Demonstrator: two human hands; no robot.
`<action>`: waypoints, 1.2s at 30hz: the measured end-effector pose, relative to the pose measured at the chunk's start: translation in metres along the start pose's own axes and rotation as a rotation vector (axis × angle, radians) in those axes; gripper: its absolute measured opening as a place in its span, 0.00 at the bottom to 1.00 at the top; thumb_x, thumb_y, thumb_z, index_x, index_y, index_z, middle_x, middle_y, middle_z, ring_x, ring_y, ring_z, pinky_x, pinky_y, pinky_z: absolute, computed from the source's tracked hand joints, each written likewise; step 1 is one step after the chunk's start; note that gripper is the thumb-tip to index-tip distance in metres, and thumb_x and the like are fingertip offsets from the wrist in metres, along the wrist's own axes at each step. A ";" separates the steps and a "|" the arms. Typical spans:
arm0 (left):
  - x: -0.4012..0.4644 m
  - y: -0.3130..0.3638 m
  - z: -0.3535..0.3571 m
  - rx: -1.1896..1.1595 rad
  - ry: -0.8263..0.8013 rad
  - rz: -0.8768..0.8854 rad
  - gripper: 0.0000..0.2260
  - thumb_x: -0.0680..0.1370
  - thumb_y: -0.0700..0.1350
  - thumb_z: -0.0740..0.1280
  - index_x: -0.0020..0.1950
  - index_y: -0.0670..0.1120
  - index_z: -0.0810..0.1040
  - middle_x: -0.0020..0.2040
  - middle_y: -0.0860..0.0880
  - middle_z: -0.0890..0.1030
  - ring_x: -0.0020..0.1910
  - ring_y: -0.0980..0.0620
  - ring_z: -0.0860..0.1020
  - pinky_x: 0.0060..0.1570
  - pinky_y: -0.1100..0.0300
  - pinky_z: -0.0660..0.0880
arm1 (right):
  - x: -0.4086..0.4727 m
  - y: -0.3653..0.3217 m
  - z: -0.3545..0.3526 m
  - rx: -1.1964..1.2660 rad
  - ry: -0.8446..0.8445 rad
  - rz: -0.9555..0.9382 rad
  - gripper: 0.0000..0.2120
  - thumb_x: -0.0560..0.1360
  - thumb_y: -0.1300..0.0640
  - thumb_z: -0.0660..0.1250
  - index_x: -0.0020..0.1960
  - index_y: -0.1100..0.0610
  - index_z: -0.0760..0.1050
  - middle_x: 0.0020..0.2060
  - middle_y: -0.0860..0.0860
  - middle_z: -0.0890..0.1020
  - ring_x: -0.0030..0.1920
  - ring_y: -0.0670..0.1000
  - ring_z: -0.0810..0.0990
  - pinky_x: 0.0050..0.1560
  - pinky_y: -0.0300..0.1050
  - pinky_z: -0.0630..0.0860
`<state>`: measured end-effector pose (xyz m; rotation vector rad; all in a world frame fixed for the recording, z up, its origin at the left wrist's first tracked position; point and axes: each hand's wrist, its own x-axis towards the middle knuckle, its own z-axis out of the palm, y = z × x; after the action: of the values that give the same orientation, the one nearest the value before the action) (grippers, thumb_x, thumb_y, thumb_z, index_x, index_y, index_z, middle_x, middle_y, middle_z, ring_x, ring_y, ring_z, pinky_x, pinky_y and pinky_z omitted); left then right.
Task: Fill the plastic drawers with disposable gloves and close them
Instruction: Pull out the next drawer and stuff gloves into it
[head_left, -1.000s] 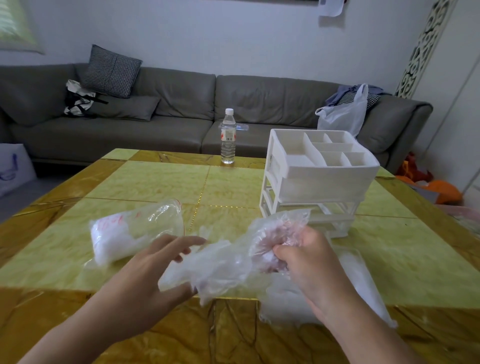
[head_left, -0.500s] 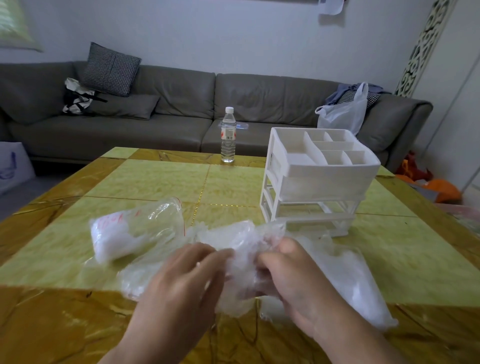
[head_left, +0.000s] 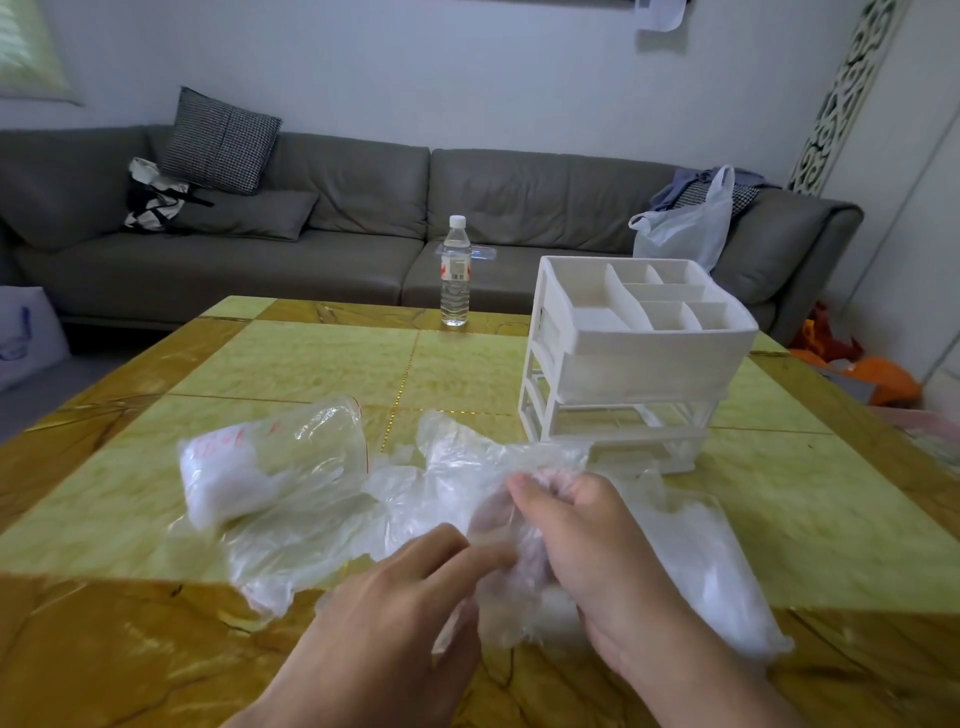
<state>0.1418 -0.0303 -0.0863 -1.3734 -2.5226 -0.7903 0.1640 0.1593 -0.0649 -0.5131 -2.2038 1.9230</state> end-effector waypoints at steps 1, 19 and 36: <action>0.000 -0.001 0.002 0.004 -0.017 0.003 0.22 0.76 0.50 0.65 0.69 0.68 0.71 0.49 0.62 0.73 0.40 0.63 0.76 0.29 0.61 0.77 | 0.000 0.000 -0.001 -0.027 0.028 -0.003 0.16 0.84 0.48 0.66 0.47 0.58 0.83 0.41 0.63 0.87 0.36 0.59 0.86 0.39 0.56 0.82; 0.013 0.000 -0.004 -0.452 0.260 -0.401 0.24 0.80 0.44 0.70 0.69 0.64 0.65 0.42 0.55 0.82 0.38 0.55 0.80 0.41 0.59 0.78 | 0.002 0.000 -0.007 -0.328 -0.076 -0.050 0.05 0.80 0.58 0.73 0.54 0.50 0.82 0.46 0.44 0.89 0.48 0.46 0.88 0.56 0.54 0.85; 0.025 -0.031 -0.036 -0.187 0.147 -0.319 0.10 0.78 0.45 0.74 0.51 0.61 0.79 0.49 0.66 0.80 0.53 0.64 0.78 0.52 0.73 0.71 | -0.006 -0.006 -0.001 -0.260 -0.203 -0.060 0.18 0.74 0.73 0.73 0.56 0.53 0.83 0.46 0.49 0.90 0.47 0.51 0.89 0.52 0.56 0.87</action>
<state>0.0989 -0.0447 -0.0576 -0.9248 -2.6381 -1.1645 0.1686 0.1572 -0.0583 -0.2929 -2.5839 1.7368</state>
